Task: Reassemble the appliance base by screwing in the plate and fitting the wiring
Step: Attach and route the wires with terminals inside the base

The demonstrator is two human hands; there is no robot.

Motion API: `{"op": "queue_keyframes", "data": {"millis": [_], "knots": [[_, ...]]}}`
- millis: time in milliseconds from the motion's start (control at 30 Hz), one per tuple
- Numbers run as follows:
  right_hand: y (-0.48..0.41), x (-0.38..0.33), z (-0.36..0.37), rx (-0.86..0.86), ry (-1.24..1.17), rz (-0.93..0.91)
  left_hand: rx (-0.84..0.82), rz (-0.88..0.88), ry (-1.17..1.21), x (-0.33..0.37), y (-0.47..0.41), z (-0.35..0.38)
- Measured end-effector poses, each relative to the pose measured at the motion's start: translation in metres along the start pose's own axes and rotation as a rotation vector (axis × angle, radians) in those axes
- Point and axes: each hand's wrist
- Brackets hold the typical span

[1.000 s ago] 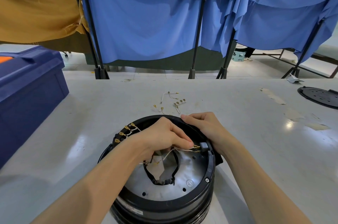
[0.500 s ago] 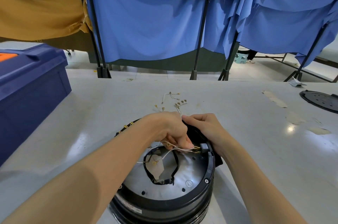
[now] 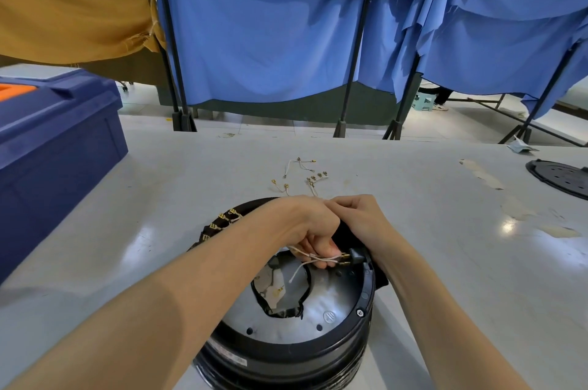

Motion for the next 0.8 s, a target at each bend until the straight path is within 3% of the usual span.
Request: {"op": "queue_keyframes", "data": {"millis": [367, 600, 700, 800], "knots": [[-0.001, 0.0, 0.004, 0.024, 0.033, -0.064, 0.133, 0.015, 0.079, 0.003, -0.001, 0.008], [0.005, 0.0, 0.0, 0.029, 0.049, -0.021, 0.073, 0.157, 0.063, 0.002, 0.021, -0.008], [0.005, -0.001, 0.0, 0.025, 0.033, -0.003, 0.025, 0.165, -0.057, 0.001, 0.026, -0.008], [0.005, 0.0, 0.001, 0.024, 0.027, 0.005, 0.077, 0.166, -0.041, -0.001, 0.023, 0.001]]}}
Point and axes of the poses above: each hand's wrist, its own y-axis away from the middle knuckle, its own z-axis out of the palm, x = y × z, and after that the axes turned 15 degrees about z, right-handed
